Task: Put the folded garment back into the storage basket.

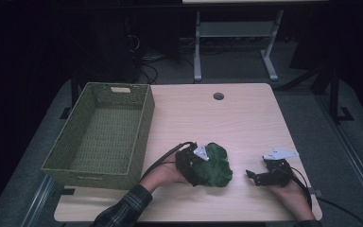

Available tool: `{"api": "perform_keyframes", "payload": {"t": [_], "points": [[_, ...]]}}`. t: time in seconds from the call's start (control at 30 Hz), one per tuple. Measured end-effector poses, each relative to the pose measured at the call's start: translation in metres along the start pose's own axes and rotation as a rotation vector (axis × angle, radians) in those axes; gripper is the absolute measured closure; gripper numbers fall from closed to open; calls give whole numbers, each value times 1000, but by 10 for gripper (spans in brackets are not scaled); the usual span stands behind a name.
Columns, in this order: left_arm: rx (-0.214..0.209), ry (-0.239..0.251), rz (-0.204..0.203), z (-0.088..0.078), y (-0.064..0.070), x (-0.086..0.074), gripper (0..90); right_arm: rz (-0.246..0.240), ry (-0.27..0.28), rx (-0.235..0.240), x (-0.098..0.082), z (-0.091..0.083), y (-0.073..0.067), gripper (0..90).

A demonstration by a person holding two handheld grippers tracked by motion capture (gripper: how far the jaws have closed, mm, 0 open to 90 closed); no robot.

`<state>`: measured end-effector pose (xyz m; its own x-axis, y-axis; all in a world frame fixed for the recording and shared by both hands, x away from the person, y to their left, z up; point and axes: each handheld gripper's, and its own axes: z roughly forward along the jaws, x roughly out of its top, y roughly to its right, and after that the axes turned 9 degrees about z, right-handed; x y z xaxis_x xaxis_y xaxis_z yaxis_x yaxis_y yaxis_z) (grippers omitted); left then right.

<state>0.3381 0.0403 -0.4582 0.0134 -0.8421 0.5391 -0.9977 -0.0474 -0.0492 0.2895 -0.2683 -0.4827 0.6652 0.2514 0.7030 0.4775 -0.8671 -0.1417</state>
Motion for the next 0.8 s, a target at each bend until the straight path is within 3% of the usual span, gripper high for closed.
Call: {"api": "perform_keyframes", "payload": {"t": [0.13,0.3,0.53,0.8], "points": [[10,-5,-11,0,0,0,164,0,0,-1,0,0,0,92],[8,-18,-21,-5,1,2,386,1,0,-1,0,0,0,92],[-19,-17,-49,-9,-1,2,624,-1,2,-1,0,0,0,92],[-40,-20,-68,-11,-1,2,710,3,0,-2,0,0,0,92]]}}
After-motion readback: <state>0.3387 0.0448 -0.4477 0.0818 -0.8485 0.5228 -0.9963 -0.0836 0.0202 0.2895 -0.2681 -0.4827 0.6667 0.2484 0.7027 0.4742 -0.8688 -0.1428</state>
